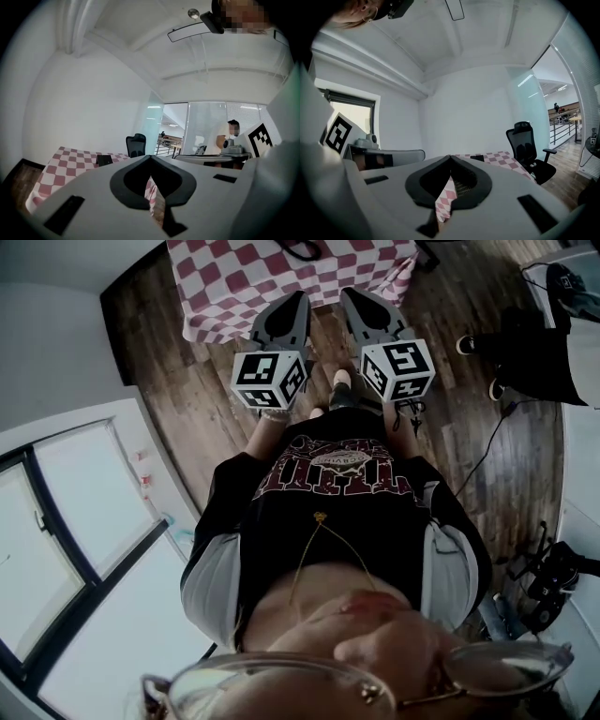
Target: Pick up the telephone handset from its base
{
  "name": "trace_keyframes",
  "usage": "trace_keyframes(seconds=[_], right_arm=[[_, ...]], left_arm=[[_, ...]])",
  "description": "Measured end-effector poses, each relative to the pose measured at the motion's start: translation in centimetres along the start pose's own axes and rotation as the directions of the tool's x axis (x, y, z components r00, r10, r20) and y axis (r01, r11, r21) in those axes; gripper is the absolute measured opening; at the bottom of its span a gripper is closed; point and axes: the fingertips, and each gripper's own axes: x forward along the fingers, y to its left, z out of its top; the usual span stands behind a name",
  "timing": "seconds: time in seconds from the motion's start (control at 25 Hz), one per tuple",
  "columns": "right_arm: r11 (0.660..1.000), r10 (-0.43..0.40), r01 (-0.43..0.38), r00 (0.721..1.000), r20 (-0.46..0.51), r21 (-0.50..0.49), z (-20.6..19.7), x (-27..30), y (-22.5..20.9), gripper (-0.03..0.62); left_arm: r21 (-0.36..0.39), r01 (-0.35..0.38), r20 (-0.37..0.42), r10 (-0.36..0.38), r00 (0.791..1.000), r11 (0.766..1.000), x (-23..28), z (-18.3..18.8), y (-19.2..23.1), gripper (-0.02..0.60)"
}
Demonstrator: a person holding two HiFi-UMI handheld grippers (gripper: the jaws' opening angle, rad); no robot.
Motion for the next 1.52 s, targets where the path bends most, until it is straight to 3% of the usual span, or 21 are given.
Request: trace_keyframes(seconds=[0.56, 0.88, 1.52], right_arm=[[0.997, 0.075, -0.075, 0.997, -0.014, -0.023, 2.2, 3.0, -7.4, 0.017], [0.995, 0.099, -0.099, 0.995, 0.001, -0.017, 2.7, 3.8, -9.7, 0.017], [0.995, 0.099, -0.099, 0.995, 0.003, -0.018, 3.8, 11.0, -11.0, 0.017]], left_arm=[[-0.003, -0.052, 0.009, 0.053, 0.999, 0.999, 8.2, 1.3, -1.1, 0.009], [0.001, -0.078, 0.014, 0.078, 0.997, 0.997, 10.5, 1.2, -1.5, 0.009], [-0.005, -0.076, 0.027, 0.076, 0.997, 0.997, 14.6, 3.1, 4.3, 0.009]])
